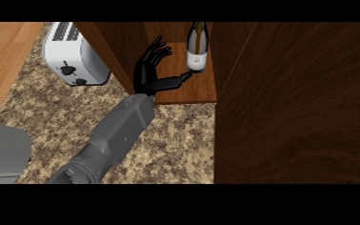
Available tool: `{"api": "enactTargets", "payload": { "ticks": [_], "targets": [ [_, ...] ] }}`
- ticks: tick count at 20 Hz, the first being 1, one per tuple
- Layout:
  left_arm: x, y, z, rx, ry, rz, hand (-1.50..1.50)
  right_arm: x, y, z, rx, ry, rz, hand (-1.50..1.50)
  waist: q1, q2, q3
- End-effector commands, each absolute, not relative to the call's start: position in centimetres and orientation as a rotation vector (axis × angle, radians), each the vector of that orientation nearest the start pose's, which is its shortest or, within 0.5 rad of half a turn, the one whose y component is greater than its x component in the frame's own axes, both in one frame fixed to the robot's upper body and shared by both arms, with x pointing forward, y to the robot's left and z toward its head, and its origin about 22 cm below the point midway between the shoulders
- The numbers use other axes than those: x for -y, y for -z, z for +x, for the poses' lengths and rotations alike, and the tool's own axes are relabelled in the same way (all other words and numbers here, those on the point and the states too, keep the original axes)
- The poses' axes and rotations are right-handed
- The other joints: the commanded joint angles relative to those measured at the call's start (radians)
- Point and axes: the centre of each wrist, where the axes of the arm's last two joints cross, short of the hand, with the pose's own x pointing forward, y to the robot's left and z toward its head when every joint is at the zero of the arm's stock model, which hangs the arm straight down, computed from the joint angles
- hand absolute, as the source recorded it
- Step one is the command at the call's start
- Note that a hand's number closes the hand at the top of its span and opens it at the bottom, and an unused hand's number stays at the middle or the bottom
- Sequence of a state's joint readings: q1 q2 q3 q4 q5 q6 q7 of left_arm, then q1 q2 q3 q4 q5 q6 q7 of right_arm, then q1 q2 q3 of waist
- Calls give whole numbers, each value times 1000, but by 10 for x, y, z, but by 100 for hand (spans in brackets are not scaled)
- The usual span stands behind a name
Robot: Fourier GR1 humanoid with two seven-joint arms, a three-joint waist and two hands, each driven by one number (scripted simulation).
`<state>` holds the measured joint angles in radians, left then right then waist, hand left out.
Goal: Pick up the wine, place it into the cabinet and close the cabinet
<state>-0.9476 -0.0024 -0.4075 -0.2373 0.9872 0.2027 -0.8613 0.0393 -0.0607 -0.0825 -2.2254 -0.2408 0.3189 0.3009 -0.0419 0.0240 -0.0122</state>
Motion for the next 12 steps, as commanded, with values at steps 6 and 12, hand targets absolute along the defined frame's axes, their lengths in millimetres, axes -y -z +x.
{"api": "enactTargets", "payload": {
  "ticks": [6, 12],
  "targets": [
    [-114, 40, 379, 1867, -333, -97, -150, 247, -149, 176, 1901, -267, 250, -150, 47, -28, 12],
    [-104, 30, 357, 1885, -222, -169, -150, 256, -147, 174, 1883, -244, 242, -150, 67, -36, 13]
  ]
}}
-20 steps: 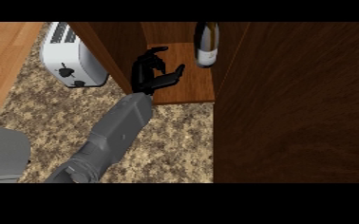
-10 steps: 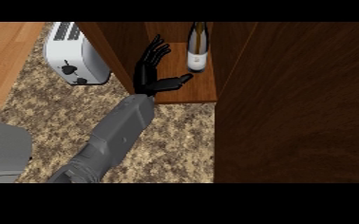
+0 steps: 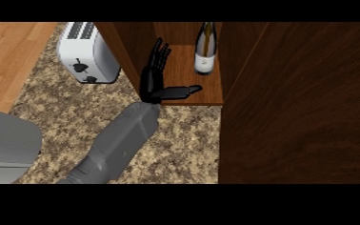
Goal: Pick up the wine, place it into the cabinet and close the cabinet
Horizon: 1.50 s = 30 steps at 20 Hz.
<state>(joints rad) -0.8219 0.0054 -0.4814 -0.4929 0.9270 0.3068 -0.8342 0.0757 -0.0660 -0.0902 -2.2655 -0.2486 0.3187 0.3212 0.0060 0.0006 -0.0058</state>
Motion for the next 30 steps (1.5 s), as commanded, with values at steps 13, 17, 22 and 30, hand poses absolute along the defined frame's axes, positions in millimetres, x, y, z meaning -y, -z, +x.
{"api": "enactTargets", "payload": {
  "ticks": [13, 17, 22, 30],
  "targets": [
    [-116, -44, 254, 1868, -106, -400, -150, 238, -151, 178, 1888, -262, 249, -150, 14, -8, 7],
    [-132, -54, 215, 1865, -125, -385, -150, 255, -152, 169, 1896, -251, 227, -150, 2, -5, 6],
    [-156, -66, 183, 1863, -144, -368, -150, 245, -153, 177, 1868, -366, 209, 150, 5, -4, 6],
    [-184, -73, 145, 1899, -167, -256, -150, 228, -166, 156, 1767, -751, 337, 150, 17, -7, 5]
  ]
}}
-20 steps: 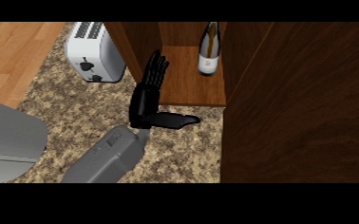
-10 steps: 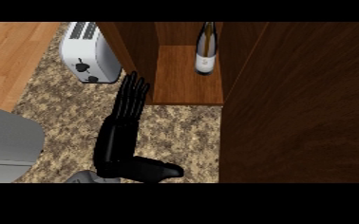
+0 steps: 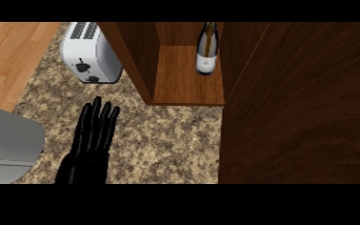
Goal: Pick up the wine, place it into the cabinet and close the cabinet
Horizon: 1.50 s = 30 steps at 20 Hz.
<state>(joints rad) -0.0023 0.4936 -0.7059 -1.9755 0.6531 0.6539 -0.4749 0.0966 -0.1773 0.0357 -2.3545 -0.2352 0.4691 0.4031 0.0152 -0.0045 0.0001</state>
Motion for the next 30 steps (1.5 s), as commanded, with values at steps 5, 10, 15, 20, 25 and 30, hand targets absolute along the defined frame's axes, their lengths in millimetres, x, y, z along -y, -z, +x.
{"api": "enactTargets", "payload": {
  "ticks": [5, 10, 15, 20, 25, 30],
  "targets": [
    [-209, -79, 137, 1922, -218, -174, -150, 220, -164, 136, 1645, -755, 507, 150, 0, 0, -1],
    [-252, -79, 122, 1930, -253, -164, -150, 191, -174, 120, 1660, -748, 608, 150, 6, -2, -3],
    [-272, -95, 101, 1918, -261, -174, -150, 163, -179, 120, 1662, -749, 601, 150, 6, -3, -2],
    [-300, -93, 89, 1933, -247, -170, -150, 126, -187, 125, 1712, -771, 587, 150, 13, -4, -2],
    [-319, -103, 83, 1951, -214, -159, -150, 89, -192, 137, 1760, -851, 508, 150, 17, -2, -2],
    [-338, -105, 87, 1957, -205, -194, -150, 44, -186, 157, 1774, -831, 439, 150, 16, 1, -2]
  ]
}}
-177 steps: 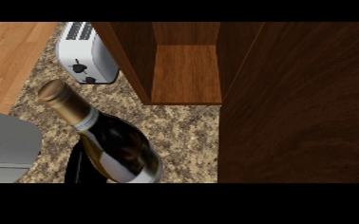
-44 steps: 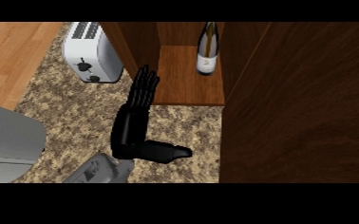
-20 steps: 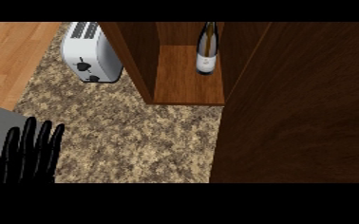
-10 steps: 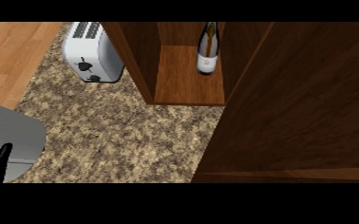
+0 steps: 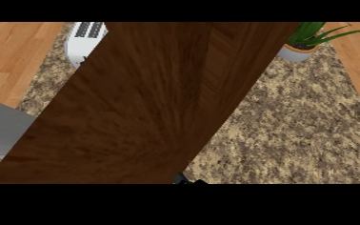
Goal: Pick up the wine, place it into the cabinet and close the cabinet
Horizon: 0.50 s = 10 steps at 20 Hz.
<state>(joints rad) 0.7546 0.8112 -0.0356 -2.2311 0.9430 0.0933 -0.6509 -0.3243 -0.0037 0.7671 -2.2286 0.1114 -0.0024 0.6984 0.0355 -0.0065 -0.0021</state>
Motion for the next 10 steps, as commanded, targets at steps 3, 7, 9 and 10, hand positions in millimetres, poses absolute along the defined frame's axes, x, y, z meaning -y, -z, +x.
{"api": "enactTargets", "payload": {
  "ticks": [3, 7, 9, 10],
  "targets": [
    [-351, -114, 87, 1961, -223, -179, -150, 43, -206, 181, 1762, -790, 440, 150, -5, 5, 1],
    [-362, -123, 85, 1955, -214, -203, -150, 20, -206, 214, 1809, -765, 347, 150, 2, 6, 1],
    [-354, -121, 73, 1948, -218, -182, -150, 24, -218, 221, 1802, -735, 369, 150, -3, 4, 2],
    [-367, -121, 83, 1948, -222, -219, -150, 15, -217, 245, 1801, -724, 327, 150, 5, 9, 1]
  ]
}}
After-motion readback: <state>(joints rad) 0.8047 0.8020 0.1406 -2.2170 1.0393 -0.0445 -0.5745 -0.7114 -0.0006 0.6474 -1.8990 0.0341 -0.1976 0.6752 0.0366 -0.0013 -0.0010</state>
